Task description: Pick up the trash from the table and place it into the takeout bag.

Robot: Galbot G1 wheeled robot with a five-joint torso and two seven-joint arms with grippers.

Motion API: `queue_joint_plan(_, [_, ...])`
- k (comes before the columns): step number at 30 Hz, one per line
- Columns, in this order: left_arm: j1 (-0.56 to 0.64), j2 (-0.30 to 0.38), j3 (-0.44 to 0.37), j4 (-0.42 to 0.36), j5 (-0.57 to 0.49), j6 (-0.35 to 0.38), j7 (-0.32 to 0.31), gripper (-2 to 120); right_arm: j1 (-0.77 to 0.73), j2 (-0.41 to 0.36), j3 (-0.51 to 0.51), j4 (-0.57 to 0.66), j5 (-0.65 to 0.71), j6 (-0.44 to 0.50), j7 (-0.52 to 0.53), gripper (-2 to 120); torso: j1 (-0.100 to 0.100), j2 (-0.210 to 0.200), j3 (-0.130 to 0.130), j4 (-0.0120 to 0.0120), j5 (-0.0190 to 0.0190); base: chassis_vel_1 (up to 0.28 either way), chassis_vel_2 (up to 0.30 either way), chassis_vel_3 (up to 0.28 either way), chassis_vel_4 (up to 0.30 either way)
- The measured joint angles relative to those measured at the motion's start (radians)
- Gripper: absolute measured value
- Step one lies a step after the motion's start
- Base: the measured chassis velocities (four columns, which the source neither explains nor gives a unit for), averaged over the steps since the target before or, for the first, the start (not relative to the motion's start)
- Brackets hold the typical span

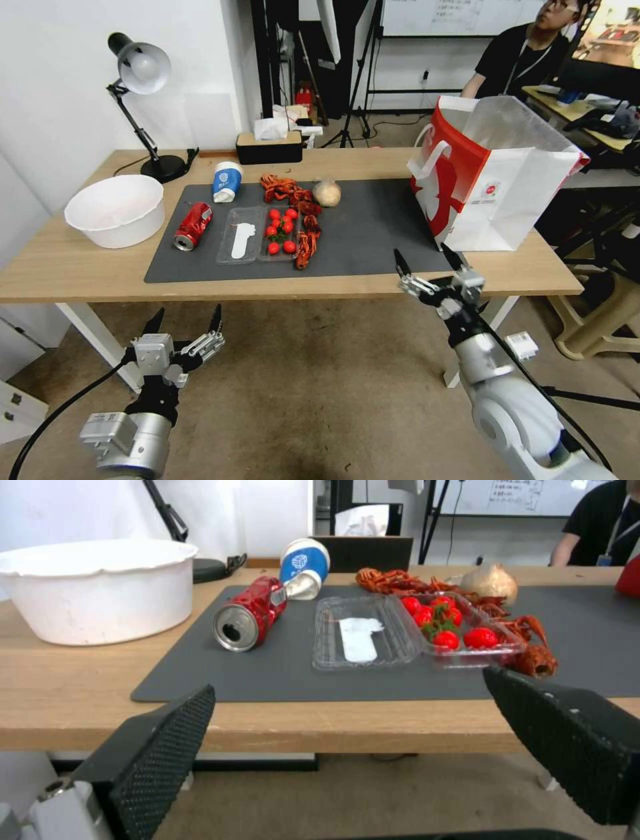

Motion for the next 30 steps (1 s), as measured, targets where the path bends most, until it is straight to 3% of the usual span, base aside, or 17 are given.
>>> queue_joint_plan(17, [-0.004,-0.004,-0.001,0.010,-0.001,-0.008,0.000,100,0.056,0.025,-0.045,-0.065,-0.022,0.004,0.029,100,0.000,0.000,0.000,0.0001,-0.0001,0.000,0.000,0.000,0.000])
queue_joint_plan(30, [-0.003,-0.007,-0.019,-0.004,0.006,-0.002,0.015,100,0.338,0.000,-0.159,-0.209,-0.008,-0.102,0.029,100,0.000,0.000,0.000,0.0002,-0.0001,0.000,0.000,0.000,0.000])
